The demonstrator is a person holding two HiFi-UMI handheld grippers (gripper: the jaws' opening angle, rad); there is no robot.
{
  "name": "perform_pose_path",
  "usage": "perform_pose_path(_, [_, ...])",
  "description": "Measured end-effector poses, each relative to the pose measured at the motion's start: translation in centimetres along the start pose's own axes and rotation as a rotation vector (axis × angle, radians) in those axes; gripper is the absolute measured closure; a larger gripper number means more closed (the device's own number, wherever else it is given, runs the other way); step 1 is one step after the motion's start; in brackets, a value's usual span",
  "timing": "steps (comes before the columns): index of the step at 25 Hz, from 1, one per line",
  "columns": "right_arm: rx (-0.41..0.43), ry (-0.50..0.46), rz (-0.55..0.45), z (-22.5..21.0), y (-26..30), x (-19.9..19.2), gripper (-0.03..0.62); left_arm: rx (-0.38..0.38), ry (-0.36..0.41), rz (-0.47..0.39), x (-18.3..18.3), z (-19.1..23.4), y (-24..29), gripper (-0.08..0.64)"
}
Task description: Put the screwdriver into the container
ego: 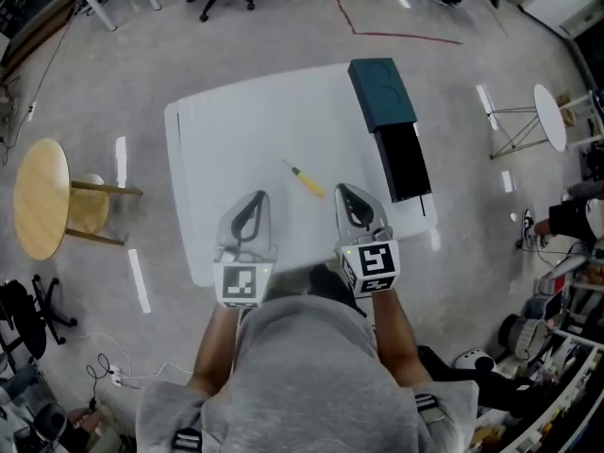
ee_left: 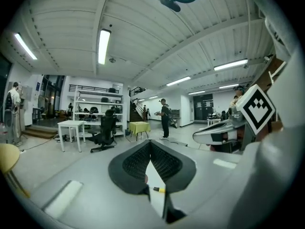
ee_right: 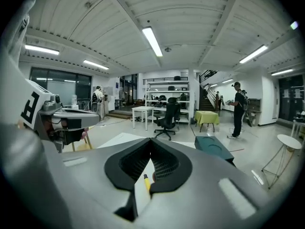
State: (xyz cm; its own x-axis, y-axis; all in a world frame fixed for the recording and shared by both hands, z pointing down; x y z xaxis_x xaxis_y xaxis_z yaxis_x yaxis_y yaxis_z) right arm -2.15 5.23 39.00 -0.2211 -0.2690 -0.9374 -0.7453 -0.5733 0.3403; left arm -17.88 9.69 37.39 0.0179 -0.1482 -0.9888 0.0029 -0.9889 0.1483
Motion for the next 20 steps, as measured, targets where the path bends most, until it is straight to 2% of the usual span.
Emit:
perform_pose_path(10, [0.209, -0.01, 0.159, -1.9, 6.4, -3.5, 0.589, 0.169, -0.033, 0.109, -3.9, 0.8, 2.0, 0.548])
perform_pose_path(15, [0.277, -0.005, 0.249, -2.1, 9.1, -6.4, 0.589, 0.207, -0.059, 0.159, -6.4, 1.2, 3.2, 0.548])
perform_pose_path(20, [0.308, 0.01, 0.313, -2.7, 11.1, -9.2, 0.589, 0.22, -0.072, 0.212, -9.1, 1.4, 4.5, 0.549])
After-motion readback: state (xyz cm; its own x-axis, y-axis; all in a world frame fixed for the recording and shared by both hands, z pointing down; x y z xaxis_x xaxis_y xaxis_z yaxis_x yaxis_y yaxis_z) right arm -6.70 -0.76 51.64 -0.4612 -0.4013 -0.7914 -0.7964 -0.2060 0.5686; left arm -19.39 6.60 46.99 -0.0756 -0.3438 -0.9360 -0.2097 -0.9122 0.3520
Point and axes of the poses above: the fingertips, and each gripper's own axes: y forward along the fingers, z to its left, x out of its top, the point moved 3 cm from there along -y, backward along the fingers, and after that the axes turned 13 degrees about x, right-handed, at the moved point
